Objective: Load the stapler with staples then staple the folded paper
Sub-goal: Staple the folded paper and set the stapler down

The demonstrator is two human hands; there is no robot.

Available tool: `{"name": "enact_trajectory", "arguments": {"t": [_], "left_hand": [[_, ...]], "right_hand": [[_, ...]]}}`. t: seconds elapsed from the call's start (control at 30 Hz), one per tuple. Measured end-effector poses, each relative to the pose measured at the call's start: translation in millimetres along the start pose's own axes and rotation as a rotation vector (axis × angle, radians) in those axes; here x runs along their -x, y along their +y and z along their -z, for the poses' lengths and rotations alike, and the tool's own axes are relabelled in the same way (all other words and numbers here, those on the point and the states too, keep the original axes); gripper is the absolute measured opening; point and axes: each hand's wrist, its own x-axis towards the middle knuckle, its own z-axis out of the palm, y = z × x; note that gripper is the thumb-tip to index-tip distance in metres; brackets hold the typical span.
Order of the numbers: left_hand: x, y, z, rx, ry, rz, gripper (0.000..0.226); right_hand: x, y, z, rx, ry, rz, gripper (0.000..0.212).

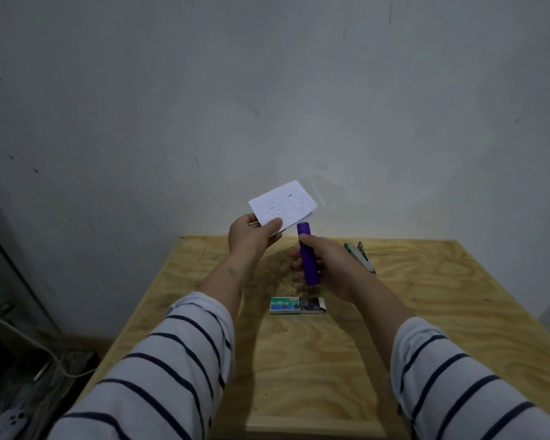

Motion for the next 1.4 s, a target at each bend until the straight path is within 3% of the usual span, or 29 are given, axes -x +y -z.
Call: {"name": "enact_trajectory", "arguments": {"t": [0.3, 0.83, 1.07, 1.23, 1.4], "left_hand": [[6.3, 6.0, -2.9, 0.143, -0.07, 0.096, 0.034], [10.8, 6.4, -7.5, -0.051, -0.023, -0.007, 0.026], [7.4, 3.4, -8.3, -0.168, 0.019, -0.13, 0.03], [7.8, 1.0, -12.0, -0.227, -0.028, -0.155, 0.034], [6.9, 0.9, -12.2, -0.167, -0.113, -0.071, 0.034]], "right_hand": [[9.0, -7.5, -0.7, -0.194, -0.072, 0.054, 0.034], [9.4, -7.1, 0.2, -0.19, -0.007, 0.023, 0.052], [5.3, -5.2, 1.6, -0.188, 0.055, 0.028, 0.053], [3.6, -4.1, 1.5, -0.199, 0.082, 0.04, 0.047], [3.0, -4.2, 6.2, -0.255, 0.058, 0.014, 0.047]]}}
